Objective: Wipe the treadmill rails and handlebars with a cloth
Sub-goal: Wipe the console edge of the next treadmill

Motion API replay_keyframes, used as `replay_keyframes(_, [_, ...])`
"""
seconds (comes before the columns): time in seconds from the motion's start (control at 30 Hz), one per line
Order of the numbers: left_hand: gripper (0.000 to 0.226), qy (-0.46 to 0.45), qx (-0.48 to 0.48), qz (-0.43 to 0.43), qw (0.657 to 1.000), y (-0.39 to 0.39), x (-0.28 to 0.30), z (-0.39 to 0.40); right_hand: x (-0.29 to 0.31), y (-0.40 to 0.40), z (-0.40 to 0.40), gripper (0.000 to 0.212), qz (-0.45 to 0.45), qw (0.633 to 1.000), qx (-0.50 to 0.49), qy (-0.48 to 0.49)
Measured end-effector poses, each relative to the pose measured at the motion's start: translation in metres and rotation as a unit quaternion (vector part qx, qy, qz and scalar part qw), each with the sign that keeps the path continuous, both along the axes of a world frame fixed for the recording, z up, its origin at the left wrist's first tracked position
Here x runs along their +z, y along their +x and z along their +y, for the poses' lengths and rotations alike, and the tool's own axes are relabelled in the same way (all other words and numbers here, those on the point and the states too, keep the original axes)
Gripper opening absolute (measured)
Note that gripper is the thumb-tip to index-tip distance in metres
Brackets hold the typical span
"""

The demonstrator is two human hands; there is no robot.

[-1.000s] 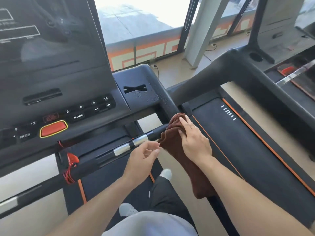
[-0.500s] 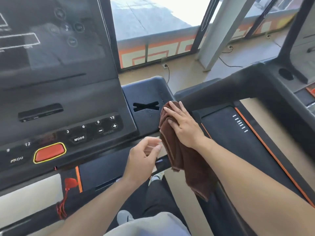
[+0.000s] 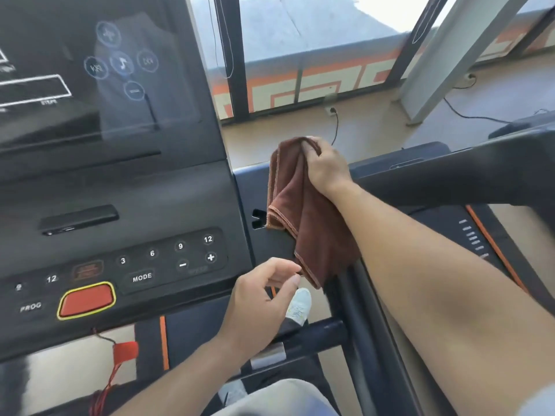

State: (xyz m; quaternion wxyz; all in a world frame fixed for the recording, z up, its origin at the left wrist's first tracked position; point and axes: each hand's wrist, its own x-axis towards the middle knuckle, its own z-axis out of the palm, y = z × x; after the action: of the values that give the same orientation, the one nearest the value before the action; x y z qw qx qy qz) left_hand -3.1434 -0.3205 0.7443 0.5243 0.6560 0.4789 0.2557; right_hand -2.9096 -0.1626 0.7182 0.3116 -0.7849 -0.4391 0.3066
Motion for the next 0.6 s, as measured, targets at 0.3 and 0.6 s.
replay_keyframes(0.3, [0.008,0.011,-0.042,0.059,0.997,-0.015,-0.006,-0.028,0.004,-0.012,-0.051,0.058,-0.132,0.989,0.003,0.062])
replay_keyframes(0.6, [0.014,0.024,-0.003,0.098,0.995,-0.058,-0.029,-0.055,0.011,-0.079,-0.141,0.066,-0.305,0.896,0.322,-0.018])
